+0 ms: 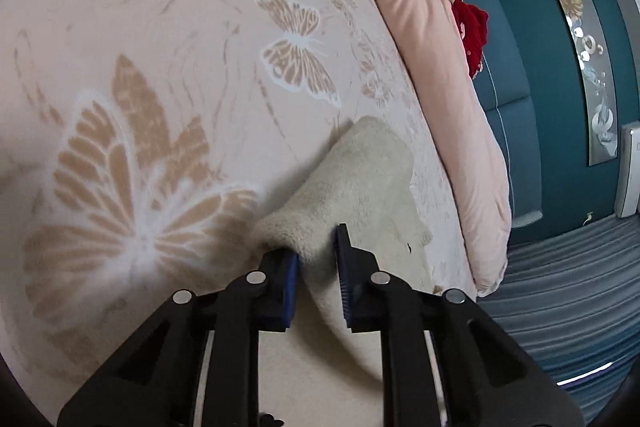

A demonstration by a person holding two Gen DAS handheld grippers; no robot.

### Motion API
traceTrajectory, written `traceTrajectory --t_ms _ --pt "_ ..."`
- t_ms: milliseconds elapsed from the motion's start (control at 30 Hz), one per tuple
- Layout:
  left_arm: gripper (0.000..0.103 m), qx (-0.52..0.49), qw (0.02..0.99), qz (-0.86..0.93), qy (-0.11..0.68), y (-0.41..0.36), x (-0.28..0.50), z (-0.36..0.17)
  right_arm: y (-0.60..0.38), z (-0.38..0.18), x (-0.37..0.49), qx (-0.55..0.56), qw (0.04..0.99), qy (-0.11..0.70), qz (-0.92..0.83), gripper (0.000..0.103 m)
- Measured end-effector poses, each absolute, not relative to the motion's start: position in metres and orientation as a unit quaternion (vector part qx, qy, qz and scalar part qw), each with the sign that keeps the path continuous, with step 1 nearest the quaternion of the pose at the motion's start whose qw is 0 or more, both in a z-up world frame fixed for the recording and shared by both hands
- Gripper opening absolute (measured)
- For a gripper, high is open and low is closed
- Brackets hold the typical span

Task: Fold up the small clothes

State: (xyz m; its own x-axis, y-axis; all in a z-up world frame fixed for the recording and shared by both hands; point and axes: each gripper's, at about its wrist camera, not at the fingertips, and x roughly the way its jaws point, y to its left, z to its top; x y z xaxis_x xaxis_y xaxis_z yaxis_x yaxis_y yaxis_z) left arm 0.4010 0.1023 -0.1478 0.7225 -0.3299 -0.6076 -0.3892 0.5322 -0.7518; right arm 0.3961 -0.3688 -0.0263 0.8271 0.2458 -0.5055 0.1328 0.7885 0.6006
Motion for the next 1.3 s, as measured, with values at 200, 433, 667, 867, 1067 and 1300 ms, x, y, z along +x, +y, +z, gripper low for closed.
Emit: traceTrajectory --t_ms 200,433,667,867,1067,1300 --pt "0.009 -0.391 0.832 0.025 0.394 0.071 0.402 -0.165 -0.405 -0.124 0.402 0.256 0.861 0.433 -0.072 0.006" --pt "0.011 -0.312 0.879 0.040 0.358 0.054 0.392 -0.167 -0.417 -0.146 0.399 0.245 0.864 0.436 -0.056 0.004" --pt "0.011 -0.330 0.886 0.025 0.324 0.058 0.384 -0.175 -0.442 -0.093 0.352 0.287 0.885 0.337 -0.145 0.023" --pt "0.012 -0.327 0.890 0.024 0.318 0.055 0.384 -0.175 -0.321 -0.072 0.427 0.218 0.889 0.400 0.044 0.022" --pt "0.011 -0.331 0.891 0.019 0.311 0.055 0.383 -0.178 -0.138 -0.107 0.493 0.057 0.857 0.480 0.179 0.020" --pt "0.012 -0.344 0.891 0.006 0.296 0.058 0.380 -0.183 -0.068 -0.132 0.550 -0.007 0.853 0.497 0.157 0.018"
